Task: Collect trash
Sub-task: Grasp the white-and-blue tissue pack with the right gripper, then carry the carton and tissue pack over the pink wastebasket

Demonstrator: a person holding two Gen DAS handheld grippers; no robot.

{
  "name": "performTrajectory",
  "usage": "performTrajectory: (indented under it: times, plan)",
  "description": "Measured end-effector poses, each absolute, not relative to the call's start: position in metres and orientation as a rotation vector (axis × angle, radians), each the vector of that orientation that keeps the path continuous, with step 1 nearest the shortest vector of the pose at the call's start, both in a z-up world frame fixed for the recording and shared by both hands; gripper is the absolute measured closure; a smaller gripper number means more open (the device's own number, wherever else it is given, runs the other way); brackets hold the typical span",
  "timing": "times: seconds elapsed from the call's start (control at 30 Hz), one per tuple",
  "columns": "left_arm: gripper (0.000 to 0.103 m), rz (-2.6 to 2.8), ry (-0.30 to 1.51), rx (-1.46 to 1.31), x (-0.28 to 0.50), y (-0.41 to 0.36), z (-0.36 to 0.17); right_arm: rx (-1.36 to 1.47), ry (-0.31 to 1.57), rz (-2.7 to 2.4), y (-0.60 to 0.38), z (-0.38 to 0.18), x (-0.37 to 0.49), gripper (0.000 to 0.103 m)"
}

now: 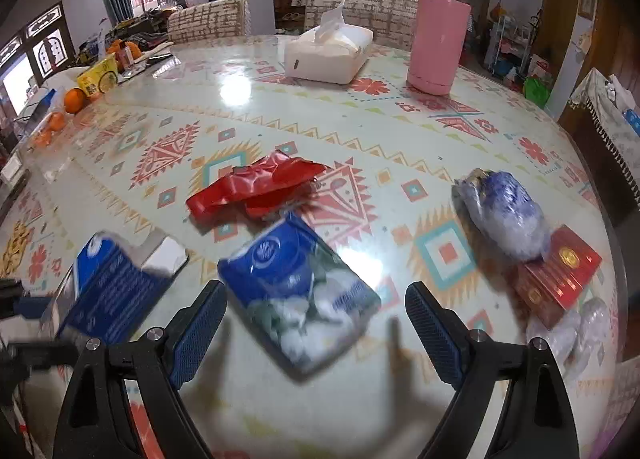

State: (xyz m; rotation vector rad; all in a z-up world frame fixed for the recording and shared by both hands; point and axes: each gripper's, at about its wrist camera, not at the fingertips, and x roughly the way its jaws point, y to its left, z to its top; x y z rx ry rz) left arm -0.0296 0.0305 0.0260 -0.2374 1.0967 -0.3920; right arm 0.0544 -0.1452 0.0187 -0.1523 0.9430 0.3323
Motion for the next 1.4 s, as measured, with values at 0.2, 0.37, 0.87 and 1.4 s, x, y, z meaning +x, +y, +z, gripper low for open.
performTrajectory:
  times: [0.2,0.37,0.87,1.4]
  plan:
    - [0.049,-0.398,1.113,-0.231,-0.021,0.022,0.018,-0.148,0.967,0.317,-0.140,0.009,0.058,0.031]
    - [0.038,-0.374,1.100,-0.235,-0.018,0.019,0.017,-0.088,0.971,0.297,-0.154,0.011,0.047,0.045]
    - [0.073,-0.354,1.004,-0.208,-0.042,0.005,0.047,0.164,0.881,0.256,-0.231,0.039,-0.052,0.045]
    - [0.073,-0.498,0.947,-0.054,-0.087,-0.083,0.081,0.361,0.751,0.160,-0.315,0.054,-0.153,0.045]
